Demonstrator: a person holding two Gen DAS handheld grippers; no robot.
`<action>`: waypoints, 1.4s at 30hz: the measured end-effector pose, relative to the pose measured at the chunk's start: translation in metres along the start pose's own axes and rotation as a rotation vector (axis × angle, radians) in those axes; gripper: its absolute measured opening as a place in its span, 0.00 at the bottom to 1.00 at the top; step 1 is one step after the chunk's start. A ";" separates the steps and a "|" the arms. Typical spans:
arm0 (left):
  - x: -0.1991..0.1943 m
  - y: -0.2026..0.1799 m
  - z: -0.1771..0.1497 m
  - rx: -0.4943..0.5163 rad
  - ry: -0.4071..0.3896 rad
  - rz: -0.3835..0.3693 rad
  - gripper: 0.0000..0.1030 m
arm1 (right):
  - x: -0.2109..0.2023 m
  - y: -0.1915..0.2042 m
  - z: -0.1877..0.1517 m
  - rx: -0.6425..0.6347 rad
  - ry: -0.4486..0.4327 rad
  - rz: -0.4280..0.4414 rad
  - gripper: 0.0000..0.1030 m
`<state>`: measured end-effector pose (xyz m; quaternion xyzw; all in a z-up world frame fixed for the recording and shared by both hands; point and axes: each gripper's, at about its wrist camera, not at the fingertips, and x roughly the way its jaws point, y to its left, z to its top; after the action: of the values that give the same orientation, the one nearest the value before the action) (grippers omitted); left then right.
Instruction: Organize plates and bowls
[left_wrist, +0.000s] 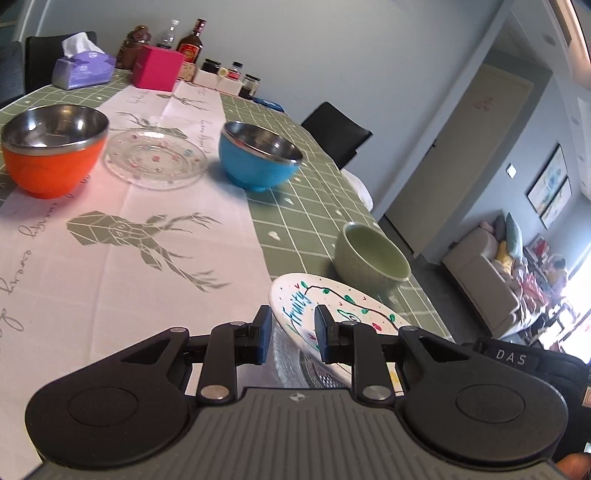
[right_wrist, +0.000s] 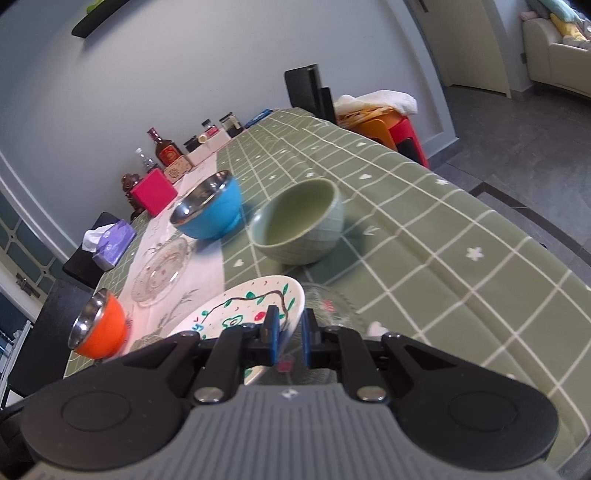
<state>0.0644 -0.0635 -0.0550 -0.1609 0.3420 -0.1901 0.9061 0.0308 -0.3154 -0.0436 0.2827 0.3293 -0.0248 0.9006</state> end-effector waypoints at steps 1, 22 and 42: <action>0.002 -0.002 -0.002 0.009 0.008 -0.001 0.26 | 0.000 -0.003 0.000 0.002 0.001 -0.007 0.10; 0.016 -0.010 -0.022 0.099 0.090 0.056 0.21 | 0.005 -0.005 -0.010 -0.113 -0.001 -0.083 0.10; 0.007 -0.003 -0.018 0.055 0.056 0.025 0.47 | -0.002 0.005 -0.015 -0.169 -0.026 -0.111 0.32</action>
<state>0.0564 -0.0723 -0.0702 -0.1264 0.3640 -0.1926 0.9025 0.0218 -0.3041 -0.0491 0.1866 0.3335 -0.0506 0.9227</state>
